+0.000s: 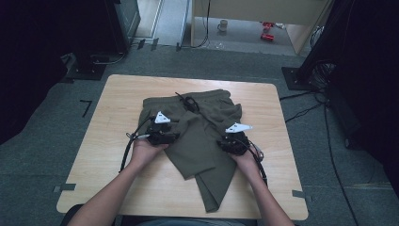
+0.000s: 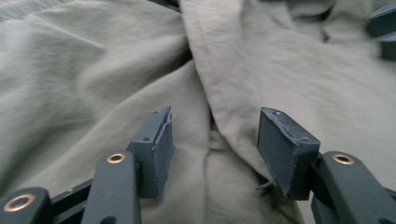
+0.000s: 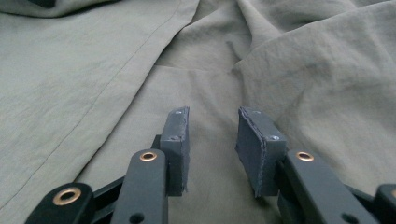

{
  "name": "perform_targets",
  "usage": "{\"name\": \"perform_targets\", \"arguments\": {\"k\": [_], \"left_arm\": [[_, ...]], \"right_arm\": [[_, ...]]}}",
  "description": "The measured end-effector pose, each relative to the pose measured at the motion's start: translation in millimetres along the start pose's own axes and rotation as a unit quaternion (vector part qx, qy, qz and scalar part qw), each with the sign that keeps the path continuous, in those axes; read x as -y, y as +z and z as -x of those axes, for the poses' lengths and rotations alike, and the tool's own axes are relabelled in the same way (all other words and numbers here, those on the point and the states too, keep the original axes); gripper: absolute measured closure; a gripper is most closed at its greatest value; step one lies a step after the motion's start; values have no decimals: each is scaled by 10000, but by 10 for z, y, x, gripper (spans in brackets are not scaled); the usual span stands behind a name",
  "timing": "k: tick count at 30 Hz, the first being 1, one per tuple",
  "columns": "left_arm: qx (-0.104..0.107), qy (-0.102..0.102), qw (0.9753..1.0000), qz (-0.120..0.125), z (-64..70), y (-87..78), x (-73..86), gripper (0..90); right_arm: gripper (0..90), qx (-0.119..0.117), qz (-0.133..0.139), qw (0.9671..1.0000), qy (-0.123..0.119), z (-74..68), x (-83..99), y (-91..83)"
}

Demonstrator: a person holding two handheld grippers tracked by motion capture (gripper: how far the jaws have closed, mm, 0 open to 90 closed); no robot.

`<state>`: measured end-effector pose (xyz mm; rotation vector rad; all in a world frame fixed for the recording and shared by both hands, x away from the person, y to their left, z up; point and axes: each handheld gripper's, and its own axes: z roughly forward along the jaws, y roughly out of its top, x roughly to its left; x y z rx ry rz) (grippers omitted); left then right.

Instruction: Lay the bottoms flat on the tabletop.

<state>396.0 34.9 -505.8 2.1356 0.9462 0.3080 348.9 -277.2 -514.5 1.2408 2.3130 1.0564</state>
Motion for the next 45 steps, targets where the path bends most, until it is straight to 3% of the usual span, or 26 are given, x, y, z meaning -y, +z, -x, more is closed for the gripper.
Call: {"name": "perform_targets", "arguments": {"k": [4,13,19,24,32,41,45], "left_arm": [[-104,42,9999,-46,-72,62,-18,460],[-105,46,9999,-24,-314,212,-171,487],[-101,-153,9997,-171,-468,294,-316,495],[-49,-260,9996,18,-442,245,-430,501],[-34,-174,9998,87,-314,258,-679,500],[-36,8,9999,-96,-144,479,-831,482],[-89,-21,9997,-206,-103,569,-897,494]], "right_arm": [[642,32,1,10000,-42,22,-8,8],[610,48,174,9998,115,22,-39,97],[636,82,338,9993,150,24,-47,153],[614,89,335,9993,115,21,-54,161],[511,54,298,9995,-5,-25,-57,171],[442,101,257,9995,-154,-73,-64,186],[428,75,244,9996,-157,-80,-64,189]]}}
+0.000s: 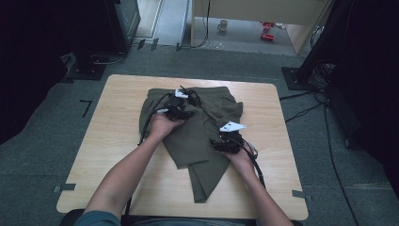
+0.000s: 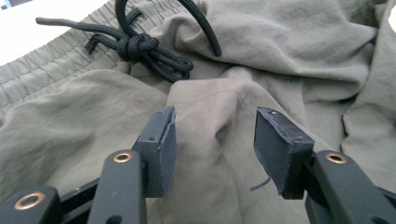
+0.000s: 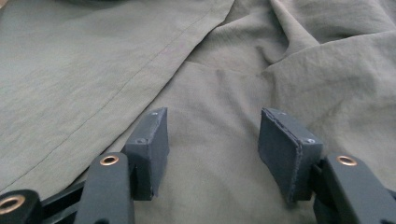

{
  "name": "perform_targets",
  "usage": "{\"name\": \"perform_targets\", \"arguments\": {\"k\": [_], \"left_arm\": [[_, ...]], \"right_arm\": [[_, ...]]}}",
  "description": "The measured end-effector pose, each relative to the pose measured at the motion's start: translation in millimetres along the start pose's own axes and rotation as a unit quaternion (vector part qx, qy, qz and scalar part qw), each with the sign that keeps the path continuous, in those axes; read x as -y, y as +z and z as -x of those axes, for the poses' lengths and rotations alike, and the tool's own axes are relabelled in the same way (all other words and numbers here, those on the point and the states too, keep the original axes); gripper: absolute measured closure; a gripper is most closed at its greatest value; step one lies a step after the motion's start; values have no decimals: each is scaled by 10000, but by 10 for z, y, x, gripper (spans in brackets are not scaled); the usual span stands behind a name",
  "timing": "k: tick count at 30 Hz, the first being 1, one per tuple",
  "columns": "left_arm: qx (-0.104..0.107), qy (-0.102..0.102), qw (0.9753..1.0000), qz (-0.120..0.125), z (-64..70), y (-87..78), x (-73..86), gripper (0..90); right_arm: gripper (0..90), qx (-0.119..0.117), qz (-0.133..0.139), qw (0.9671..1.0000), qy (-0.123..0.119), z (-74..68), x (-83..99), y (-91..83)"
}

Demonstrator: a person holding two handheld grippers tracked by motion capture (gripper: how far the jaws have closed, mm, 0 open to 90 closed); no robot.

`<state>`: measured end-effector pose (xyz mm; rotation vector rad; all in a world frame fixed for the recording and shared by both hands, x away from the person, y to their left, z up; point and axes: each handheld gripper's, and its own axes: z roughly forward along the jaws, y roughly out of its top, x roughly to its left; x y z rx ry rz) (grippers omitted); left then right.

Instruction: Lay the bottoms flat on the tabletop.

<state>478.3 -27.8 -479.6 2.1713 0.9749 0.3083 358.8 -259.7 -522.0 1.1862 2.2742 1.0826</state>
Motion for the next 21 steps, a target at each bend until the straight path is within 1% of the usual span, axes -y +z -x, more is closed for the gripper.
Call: {"name": "perform_targets", "arguments": {"k": [2,3,6,9,10,12,13,14,16,18,21], "left_arm": [[-22,0,10000,-89,25,44,-28,500],[-123,87,9996,-233,47,94,-46,500],[-178,210,9992,-306,52,134,-43,532],[-172,166,9990,-377,20,161,-23,614],[-163,151,9991,-354,15,161,-21,685],[-137,189,9992,-312,2,142,-22,761],[-112,206,9993,-275,-1,129,-24,842],[-102,234,9993,-267,-3,118,-26,842],[-41,212,9995,-217,-4,87,-34,884],[7,180,9997,-179,2,45,-44,892],[40,236,9997,-23,26,-64,-61,893]], "right_arm": [[428,4,7,10000,-7,2,-1,2],[428,3,5,10000,-7,2,-1,2],[428,6,8,10000,-8,2,-1,2],[429,7,9,10000,-7,1,-1,3],[429,8,10,10000,-6,1,-1,3],[429,11,9,10000,-6,1,-2,4],[429,11,10,10000,-7,1,-2,4],[430,10,10,10000,-6,1,-2,4],[431,13,10,10000,-3,1,-3,5],[432,18,12,10000,-4,2,-4,6],[437,25,14,10000,3,2,-4,6]]}}
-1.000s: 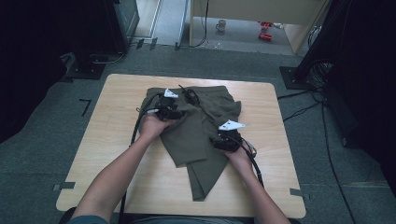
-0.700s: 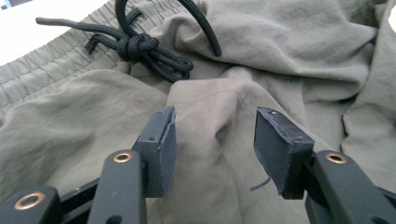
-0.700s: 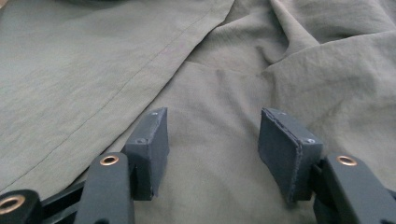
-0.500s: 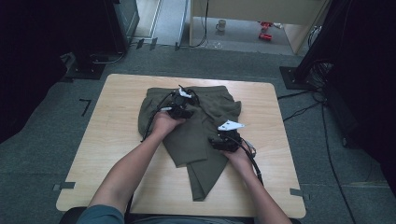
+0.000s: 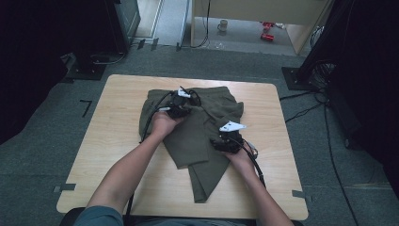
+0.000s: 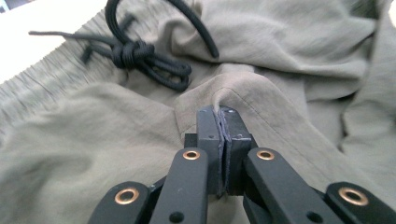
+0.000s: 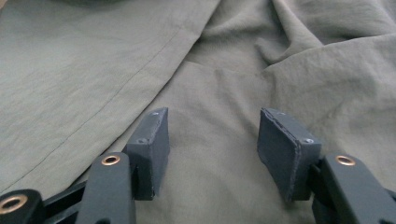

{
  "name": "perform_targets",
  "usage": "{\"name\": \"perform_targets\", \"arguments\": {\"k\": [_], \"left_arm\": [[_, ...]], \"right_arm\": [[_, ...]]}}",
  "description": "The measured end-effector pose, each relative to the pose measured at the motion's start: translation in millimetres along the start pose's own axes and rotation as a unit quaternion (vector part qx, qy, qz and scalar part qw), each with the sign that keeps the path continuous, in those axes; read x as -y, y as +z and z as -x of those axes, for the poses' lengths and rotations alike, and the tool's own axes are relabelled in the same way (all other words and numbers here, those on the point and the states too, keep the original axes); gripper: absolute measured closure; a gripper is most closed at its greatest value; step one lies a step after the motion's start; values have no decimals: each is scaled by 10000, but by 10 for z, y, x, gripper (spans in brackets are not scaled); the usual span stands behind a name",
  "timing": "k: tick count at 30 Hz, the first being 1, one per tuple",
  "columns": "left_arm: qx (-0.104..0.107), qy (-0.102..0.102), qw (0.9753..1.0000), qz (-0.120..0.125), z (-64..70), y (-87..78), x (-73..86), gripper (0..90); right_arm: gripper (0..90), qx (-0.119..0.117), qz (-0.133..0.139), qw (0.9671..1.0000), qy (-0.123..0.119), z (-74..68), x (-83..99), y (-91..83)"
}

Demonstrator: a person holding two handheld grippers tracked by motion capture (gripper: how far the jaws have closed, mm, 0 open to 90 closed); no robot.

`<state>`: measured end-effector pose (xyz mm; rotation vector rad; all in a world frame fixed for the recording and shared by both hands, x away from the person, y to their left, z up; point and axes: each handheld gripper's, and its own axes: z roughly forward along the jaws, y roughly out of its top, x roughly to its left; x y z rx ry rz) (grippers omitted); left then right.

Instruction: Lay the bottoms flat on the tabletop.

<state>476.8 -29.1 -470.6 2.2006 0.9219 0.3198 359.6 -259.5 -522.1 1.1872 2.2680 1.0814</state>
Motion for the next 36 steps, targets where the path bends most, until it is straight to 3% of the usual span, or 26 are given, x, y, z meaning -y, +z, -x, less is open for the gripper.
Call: {"name": "perform_targets", "arguments": {"k": [6,9,15,23,24,26,29,36], "left_arm": [[111,-24,9995,294,4,-281,-6,892],[132,-3,9995,304,-17,-381,18,888],[211,-170,9987,429,-50,-557,128,894],[323,-143,9974,630,51,-839,303,897],[320,-147,9973,651,58,-889,338,897],[328,-224,9965,733,56,-970,406,897],[342,-394,9948,875,56,-1107,538,898],[239,-508,9937,971,101,-1398,920,898]], "right_arm": [[446,11,3,10000,16,2,-1,0],[448,22,5,10000,20,1,-2,2],[450,24,5,10000,27,0,-3,3],[453,35,8,10000,34,-1,-4,3],[513,81,23,9999,93,5,-2,-1],[538,130,22,9998,145,10,-1,-4],[543,198,37,9996,220,28,-7,2],[537,217,36,9995,221,30,-19,16]]}}
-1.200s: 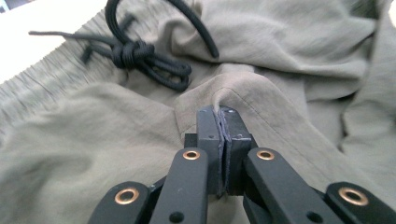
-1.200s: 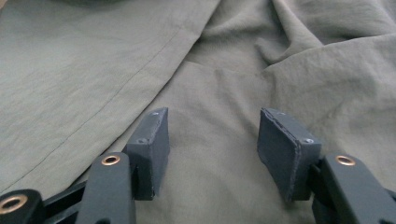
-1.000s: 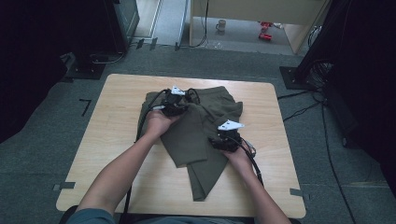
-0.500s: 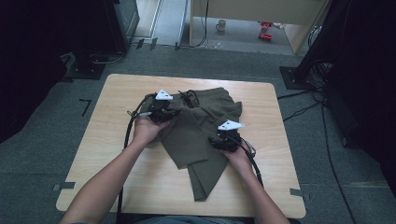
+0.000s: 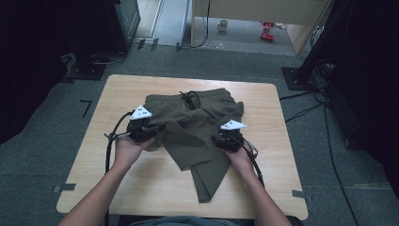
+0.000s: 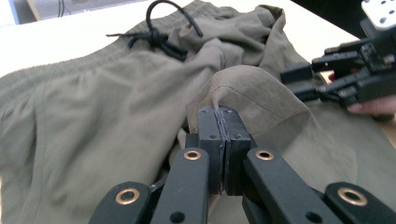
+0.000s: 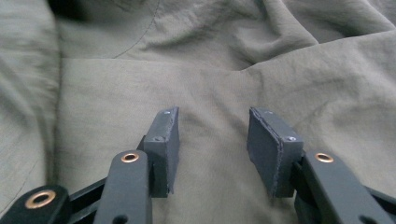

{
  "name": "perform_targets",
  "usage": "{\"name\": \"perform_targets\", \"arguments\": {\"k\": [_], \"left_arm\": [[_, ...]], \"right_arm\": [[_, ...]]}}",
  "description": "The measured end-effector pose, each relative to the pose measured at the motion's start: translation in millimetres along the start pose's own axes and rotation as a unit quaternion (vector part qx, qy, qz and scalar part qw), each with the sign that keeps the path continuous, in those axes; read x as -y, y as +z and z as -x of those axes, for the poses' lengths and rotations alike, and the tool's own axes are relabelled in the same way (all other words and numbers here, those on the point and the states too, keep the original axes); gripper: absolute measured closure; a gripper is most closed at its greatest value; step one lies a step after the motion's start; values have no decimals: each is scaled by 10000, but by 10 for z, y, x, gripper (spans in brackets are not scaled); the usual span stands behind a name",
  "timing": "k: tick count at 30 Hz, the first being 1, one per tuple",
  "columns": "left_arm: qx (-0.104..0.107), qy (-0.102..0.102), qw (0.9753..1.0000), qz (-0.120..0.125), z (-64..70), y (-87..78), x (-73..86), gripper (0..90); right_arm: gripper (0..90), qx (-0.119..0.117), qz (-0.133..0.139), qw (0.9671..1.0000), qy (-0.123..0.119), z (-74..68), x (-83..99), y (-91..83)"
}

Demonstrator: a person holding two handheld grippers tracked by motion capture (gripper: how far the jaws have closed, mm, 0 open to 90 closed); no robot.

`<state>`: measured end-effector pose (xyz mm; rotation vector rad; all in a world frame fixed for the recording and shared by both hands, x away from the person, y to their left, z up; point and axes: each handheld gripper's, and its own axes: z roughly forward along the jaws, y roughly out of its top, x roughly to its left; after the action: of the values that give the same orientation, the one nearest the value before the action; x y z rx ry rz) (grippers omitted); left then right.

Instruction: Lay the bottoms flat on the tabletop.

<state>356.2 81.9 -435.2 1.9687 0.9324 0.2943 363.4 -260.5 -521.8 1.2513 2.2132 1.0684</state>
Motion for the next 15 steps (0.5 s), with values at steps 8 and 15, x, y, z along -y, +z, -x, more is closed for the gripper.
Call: {"name": "perform_targets", "arguments": {"k": [8,15], "left_arm": [[-115,-279,9995,94,-93,-242,299,899],[-386,-432,9983,86,-243,-432,539,900]], "right_arm": [[534,-65,4,10000,-67,23,0,0],[537,-50,-3,10000,-75,39,-1,-1]]}}
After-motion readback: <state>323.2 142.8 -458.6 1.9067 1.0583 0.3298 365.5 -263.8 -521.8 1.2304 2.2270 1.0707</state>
